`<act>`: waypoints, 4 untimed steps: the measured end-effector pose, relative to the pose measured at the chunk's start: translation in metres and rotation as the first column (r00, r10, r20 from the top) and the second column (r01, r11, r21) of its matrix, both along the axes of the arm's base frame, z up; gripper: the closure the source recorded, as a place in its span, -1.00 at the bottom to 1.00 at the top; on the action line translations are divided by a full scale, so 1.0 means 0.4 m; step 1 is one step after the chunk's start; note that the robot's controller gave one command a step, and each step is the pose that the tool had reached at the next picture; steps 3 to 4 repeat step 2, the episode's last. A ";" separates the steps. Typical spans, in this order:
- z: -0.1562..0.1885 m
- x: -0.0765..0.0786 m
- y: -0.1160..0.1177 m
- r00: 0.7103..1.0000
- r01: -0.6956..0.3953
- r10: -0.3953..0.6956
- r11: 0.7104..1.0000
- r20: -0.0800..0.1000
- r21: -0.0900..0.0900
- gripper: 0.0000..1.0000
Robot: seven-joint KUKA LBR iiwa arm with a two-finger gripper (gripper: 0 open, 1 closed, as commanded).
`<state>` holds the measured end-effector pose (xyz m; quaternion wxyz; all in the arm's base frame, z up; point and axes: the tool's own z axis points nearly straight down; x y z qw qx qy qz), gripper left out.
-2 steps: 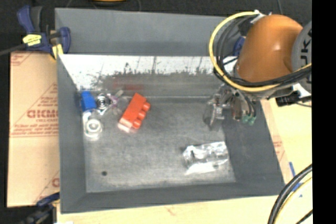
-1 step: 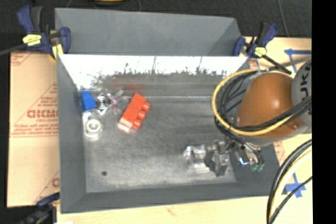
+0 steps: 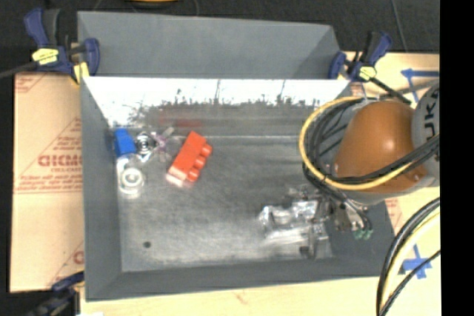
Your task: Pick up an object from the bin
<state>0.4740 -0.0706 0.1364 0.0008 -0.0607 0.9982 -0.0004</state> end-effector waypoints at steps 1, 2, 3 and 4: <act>-0.171 0.073 -0.004 1.000 0.005 -0.005 1.000 -0.001 0.002 -1.00; -0.163 0.034 -0.017 0.943 -0.332 0.332 0.943 0.005 -0.002 -1.00; -0.163 0.034 -0.017 0.943 -0.332 0.332 0.943 0.005 -0.002 -1.00; -0.163 0.034 -0.017 0.943 -0.332 0.332 0.943 0.005 -0.002 -1.00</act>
Offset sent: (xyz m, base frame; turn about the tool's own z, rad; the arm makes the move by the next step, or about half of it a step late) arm 0.0281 -0.0017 -0.0664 0.0065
